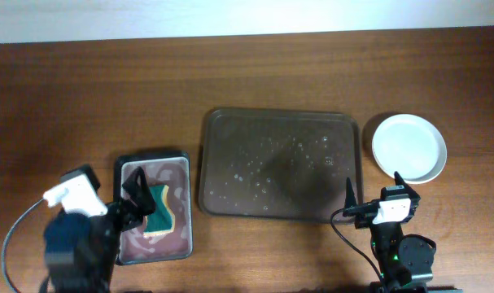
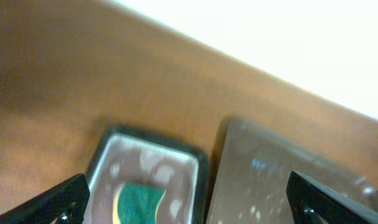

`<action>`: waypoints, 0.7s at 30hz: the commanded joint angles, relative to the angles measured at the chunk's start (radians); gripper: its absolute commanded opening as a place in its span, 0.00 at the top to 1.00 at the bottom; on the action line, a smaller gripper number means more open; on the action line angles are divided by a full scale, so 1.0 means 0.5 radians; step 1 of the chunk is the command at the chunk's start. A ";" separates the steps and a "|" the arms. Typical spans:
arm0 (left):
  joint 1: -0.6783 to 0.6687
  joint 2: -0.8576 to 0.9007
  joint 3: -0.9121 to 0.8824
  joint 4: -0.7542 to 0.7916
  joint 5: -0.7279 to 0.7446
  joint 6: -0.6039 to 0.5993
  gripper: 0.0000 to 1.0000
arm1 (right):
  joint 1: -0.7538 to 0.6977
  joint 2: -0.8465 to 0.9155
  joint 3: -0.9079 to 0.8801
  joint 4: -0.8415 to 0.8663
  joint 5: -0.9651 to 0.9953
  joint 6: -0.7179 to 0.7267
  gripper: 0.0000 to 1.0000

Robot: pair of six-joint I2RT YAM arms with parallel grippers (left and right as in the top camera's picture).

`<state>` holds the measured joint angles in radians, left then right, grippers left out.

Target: Clean dirty plates on tray and stack at the side

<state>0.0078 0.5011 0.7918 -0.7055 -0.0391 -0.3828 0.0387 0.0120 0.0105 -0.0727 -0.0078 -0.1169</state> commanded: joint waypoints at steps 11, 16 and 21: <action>-0.014 -0.993 -1.547 1.406 -0.003 0.247 0.01 | -0.013 -0.011 -0.010 -0.011 -0.012 -0.013 0.01; -0.024 -0.993 -1.566 1.316 -0.034 0.246 0.00 | -0.013 -0.011 -0.010 -0.011 -0.013 -0.013 0.01; -0.024 -0.990 -1.566 1.253 -0.034 0.246 0.01 | -0.013 -0.011 -0.010 -0.011 -0.013 -0.013 0.01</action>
<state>0.0002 0.0139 0.0097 -0.0719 -0.0452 -0.2756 0.0387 0.0120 0.0105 -0.0731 -0.0078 -0.1169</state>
